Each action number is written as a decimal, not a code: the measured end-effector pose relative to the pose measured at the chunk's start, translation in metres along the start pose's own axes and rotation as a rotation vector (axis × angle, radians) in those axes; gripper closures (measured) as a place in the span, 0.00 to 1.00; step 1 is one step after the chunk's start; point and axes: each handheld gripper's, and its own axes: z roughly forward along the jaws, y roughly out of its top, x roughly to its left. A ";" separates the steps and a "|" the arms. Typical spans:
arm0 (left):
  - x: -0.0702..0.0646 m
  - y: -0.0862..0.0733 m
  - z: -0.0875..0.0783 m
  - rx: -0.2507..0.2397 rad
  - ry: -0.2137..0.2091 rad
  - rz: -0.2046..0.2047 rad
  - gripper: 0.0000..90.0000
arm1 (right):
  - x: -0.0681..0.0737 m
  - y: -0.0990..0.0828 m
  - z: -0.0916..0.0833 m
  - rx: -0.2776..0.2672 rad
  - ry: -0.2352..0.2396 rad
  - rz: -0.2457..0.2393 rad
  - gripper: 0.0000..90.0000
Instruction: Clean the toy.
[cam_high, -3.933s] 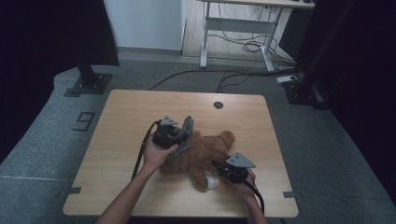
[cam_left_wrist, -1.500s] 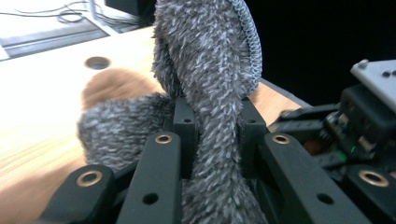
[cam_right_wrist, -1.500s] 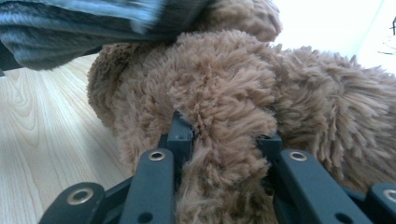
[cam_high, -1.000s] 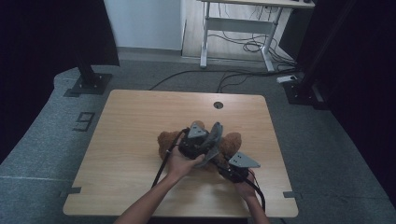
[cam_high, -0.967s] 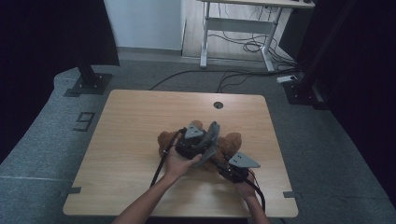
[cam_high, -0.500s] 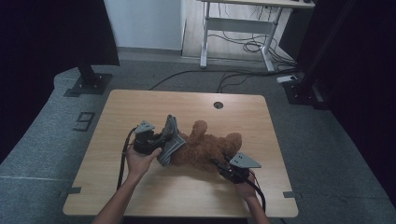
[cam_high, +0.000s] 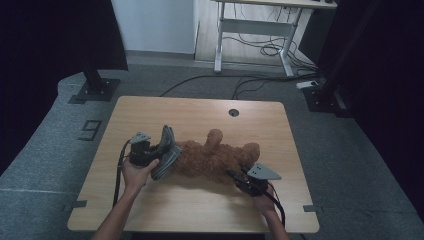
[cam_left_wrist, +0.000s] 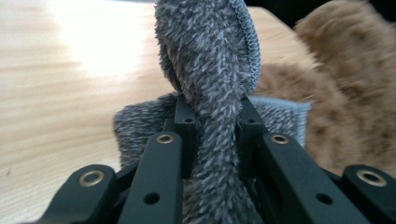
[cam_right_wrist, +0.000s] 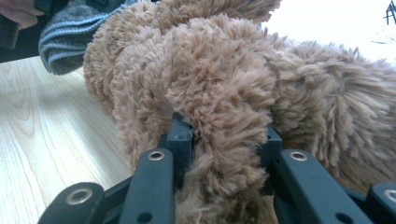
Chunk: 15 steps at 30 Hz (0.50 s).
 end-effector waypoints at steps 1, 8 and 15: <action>-0.005 0.004 -0.002 -0.010 -0.017 0.008 0.84 | 0.000 0.000 0.000 -0.001 0.000 0.002 0.75; -0.071 0.039 0.012 -0.032 -0.131 0.132 0.85 | 0.000 -0.001 -0.001 -0.001 -0.003 0.006 0.75; -0.142 0.062 0.059 0.050 -0.185 0.256 0.84 | 0.000 -0.002 -0.003 0.001 0.000 0.005 0.75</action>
